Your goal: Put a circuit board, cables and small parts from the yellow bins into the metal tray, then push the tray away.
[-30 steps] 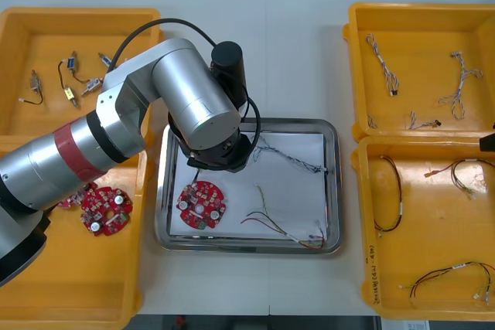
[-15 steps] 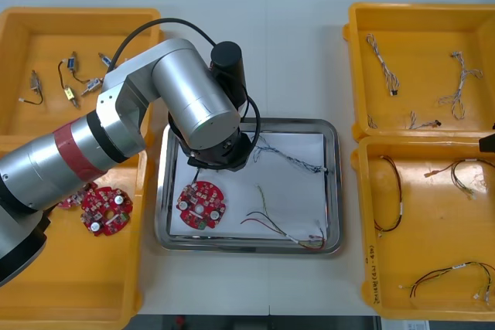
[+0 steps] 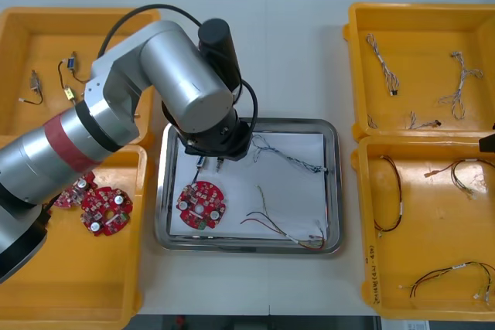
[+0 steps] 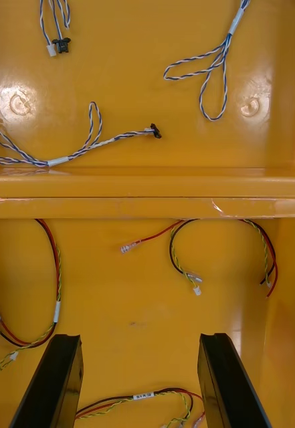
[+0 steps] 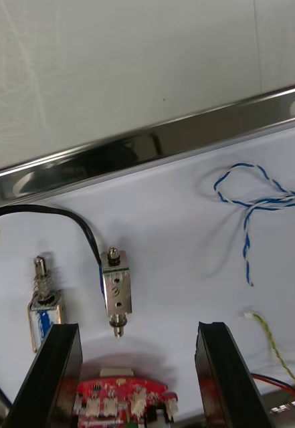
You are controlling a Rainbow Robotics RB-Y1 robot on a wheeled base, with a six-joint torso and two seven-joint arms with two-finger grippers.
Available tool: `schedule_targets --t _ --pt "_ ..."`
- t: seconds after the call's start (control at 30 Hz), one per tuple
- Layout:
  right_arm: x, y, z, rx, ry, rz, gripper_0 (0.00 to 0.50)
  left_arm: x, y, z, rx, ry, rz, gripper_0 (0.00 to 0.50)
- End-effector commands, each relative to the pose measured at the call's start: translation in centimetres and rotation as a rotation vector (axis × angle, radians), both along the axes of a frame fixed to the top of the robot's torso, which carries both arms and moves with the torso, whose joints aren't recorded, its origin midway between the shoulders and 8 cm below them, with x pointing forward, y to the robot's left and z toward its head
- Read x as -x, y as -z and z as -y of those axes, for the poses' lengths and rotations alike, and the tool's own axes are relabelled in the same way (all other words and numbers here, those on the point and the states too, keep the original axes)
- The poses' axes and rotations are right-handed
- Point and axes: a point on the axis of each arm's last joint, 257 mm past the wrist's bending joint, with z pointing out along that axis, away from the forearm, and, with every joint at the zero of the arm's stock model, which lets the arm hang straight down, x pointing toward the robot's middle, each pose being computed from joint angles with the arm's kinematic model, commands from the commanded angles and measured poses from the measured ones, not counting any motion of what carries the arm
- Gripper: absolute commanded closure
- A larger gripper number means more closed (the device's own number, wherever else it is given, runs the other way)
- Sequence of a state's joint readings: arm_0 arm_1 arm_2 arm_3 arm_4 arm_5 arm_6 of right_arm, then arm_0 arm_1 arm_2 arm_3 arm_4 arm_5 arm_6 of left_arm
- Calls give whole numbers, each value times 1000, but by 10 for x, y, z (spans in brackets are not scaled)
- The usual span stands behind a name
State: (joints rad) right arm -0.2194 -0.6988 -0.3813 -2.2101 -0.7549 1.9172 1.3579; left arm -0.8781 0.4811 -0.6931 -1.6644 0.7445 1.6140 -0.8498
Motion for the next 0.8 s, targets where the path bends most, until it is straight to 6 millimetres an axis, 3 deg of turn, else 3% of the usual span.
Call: schedule_targets --t 0.03,0.4,0.67,0.8 --pt "4 -3 -1 -27 41 18 0 -13 -66 -6 70 -90 50 0" --pt "4 -5 -2 -25 39 23 0 -9 -110 -70 -7 -96 16 0" --pt "4 -10 -9 -16 12 36 0 -28 -157 -105 46 -111 113 0" --pt "5 -14 -14 -8 -8 48 0 -29 -169 -122 61 -129 144 0"
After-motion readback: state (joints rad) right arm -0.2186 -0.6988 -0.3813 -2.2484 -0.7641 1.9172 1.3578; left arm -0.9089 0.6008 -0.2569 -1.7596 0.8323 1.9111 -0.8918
